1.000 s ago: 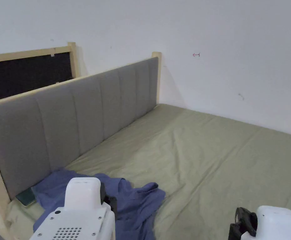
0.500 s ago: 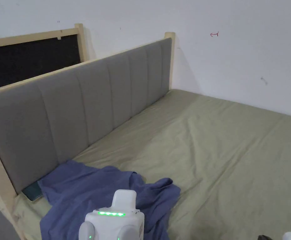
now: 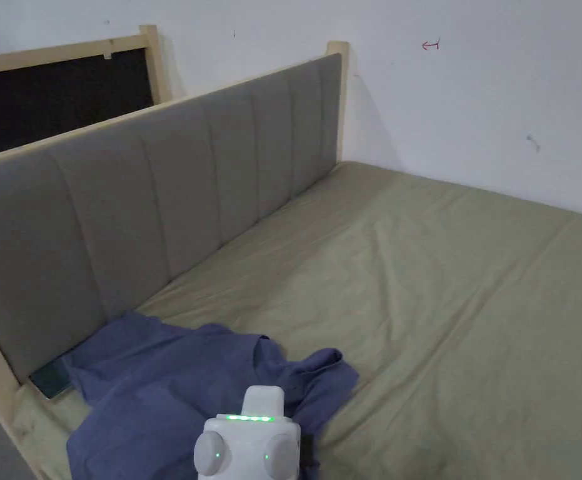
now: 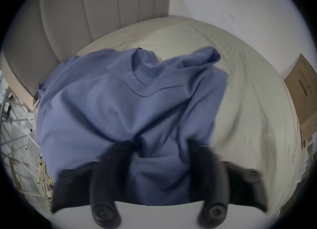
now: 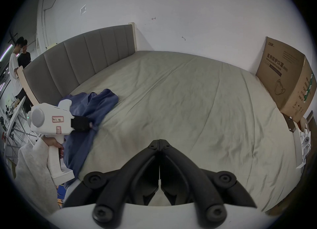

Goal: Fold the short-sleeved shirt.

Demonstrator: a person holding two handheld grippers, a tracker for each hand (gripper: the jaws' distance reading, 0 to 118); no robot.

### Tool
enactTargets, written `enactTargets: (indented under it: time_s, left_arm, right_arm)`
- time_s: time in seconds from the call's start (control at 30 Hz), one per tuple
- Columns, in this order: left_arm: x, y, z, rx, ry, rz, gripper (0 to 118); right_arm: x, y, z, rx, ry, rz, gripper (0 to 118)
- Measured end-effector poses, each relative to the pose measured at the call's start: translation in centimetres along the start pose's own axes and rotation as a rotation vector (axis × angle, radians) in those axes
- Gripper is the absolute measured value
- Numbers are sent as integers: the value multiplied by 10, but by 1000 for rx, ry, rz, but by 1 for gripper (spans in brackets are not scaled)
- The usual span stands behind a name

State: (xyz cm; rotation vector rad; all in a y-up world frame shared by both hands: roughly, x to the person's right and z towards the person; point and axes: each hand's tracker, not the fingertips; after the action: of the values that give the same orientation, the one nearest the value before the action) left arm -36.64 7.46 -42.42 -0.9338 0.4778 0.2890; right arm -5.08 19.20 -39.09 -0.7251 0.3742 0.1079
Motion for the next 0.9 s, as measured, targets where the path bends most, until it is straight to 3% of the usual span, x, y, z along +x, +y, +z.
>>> enactTargets:
  time_s: [0.03, 0.07, 0.1, 0.2, 0.3, 0.4, 0.57, 0.67, 0.9]
  left_arm:
    - [-4, 1, 4, 23, 24, 38, 28]
    - [-11, 2, 5, 20, 60, 84, 7]
    - [-16, 2, 1, -25, -31, 153, 7]
    - [-24, 13, 5, -47, -47, 153, 7]
    - [-34, 22, 18, -56, -116, 299, 7]
    - [-40, 32, 39, -23, -326, 439, 7]
    - [12, 70, 91, 60, -382, 281, 7]
    - [62, 94, 126, 110, -518, 243, 7]
    - [235, 94, 217, 183, -838, -125, 7]
  right_arm:
    - [1, 0, -1, -8, -4, -7, 0]
    - [3, -1, -2, -17, -5, -16, 0]
    - [5, -2, -1, -22, 1, -28, 0]
    - [12, -4, 3, -26, 12, -54, 0]
    - [21, -5, 8, -23, -8, -78, 0]
    - [36, -3, 17, -10, -9, -139, 0]
    - [62, 1, 41, 45, -48, -168, 0]
    - [83, 2, 60, 86, -81, -210, 0]
    - [153, -3, 107, 174, -211, -347, 0]
